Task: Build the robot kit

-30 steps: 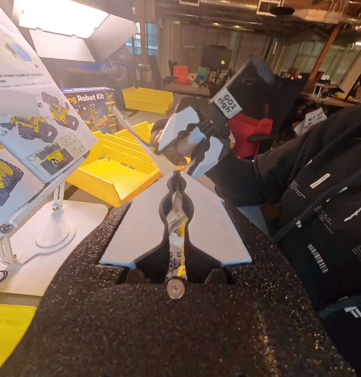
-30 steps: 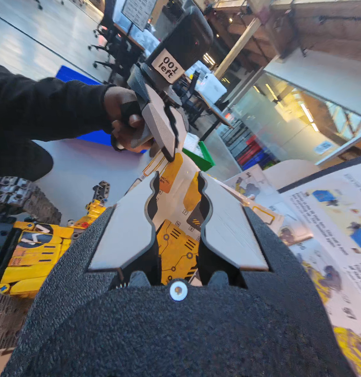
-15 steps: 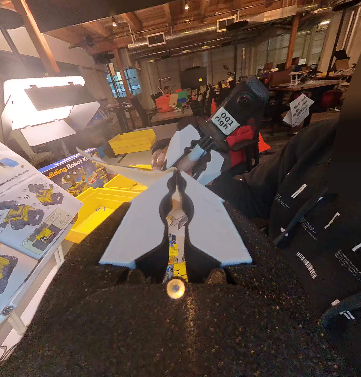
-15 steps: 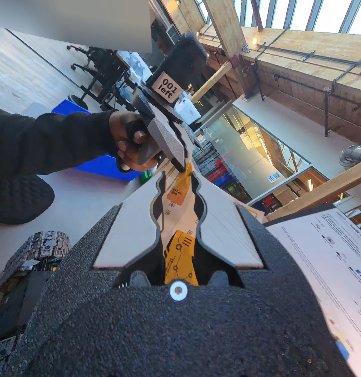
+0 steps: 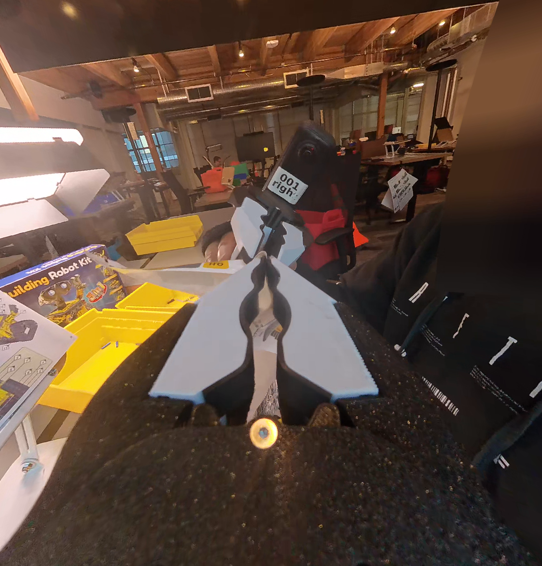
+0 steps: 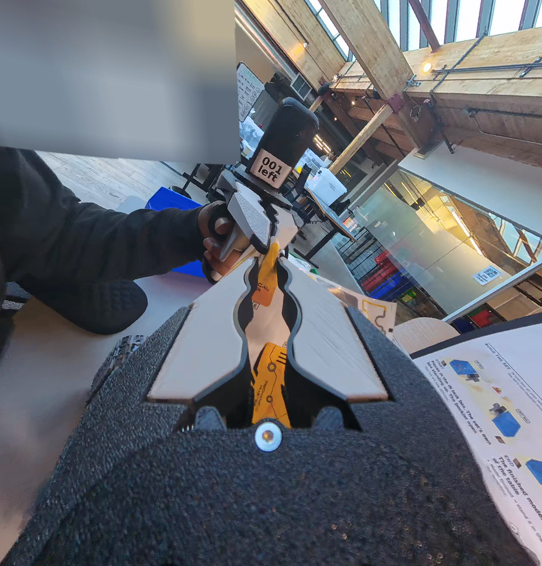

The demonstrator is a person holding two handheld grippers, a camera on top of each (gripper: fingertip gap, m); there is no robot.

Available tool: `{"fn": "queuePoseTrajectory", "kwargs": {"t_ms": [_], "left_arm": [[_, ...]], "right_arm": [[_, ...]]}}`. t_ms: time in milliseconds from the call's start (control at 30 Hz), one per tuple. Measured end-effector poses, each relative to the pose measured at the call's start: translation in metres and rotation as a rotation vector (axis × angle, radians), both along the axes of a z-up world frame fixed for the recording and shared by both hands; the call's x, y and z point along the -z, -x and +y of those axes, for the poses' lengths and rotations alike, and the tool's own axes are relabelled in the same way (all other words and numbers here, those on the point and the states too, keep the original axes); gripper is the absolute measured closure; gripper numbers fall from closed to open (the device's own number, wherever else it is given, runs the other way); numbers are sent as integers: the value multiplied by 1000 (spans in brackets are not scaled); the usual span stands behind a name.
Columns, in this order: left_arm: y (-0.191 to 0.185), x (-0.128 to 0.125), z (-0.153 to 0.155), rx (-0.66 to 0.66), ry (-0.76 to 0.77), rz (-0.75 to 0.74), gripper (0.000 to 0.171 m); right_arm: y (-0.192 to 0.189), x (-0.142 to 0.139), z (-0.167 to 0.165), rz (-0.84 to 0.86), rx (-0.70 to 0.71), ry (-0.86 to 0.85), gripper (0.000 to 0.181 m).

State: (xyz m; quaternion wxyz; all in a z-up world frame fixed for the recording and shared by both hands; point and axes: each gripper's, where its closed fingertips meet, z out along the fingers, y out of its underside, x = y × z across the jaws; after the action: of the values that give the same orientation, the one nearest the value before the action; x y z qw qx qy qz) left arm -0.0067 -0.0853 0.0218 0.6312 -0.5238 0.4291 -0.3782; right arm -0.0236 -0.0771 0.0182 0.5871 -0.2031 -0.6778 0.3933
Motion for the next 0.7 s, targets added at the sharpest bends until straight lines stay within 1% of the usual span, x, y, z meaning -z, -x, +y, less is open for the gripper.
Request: {"fn": "queuePoseTrajectory", "kwargs": {"t_ms": [67,167,200,267,300,467,500,567,633,700], "left_arm": [[-1,1,-4,11,-16,14,171],[0,4,-12,46,-43,40,171],[1,5,-16,53,-65,48,171],[2,4,-25,77,-112,59,171],[2,3,-26,67,-133,64,171],[1,-2,-21,-12,-158,84,171],[2,-4,-18,-28,-151,69,171],[6,-7,-9,-69,-110,49,171],[12,-4,1,-119,-80,56,171],[17,-2,7,-145,-51,55,171]], "right_arm": [[-2,-1,-3,-3,-21,8,170],[-2,3,-12,-40,-88,42,172],[-1,4,-14,-48,-118,63,173],[-5,4,-24,-77,-239,150,175],[-5,3,-27,-89,-288,199,176],[-7,-1,-27,-123,-429,372,175],[-6,-3,-25,-114,-426,390,174],[-1,-5,-16,-84,-341,366,172],[5,-4,-1,-22,-164,214,168],[5,-2,4,20,-44,45,165]]}}
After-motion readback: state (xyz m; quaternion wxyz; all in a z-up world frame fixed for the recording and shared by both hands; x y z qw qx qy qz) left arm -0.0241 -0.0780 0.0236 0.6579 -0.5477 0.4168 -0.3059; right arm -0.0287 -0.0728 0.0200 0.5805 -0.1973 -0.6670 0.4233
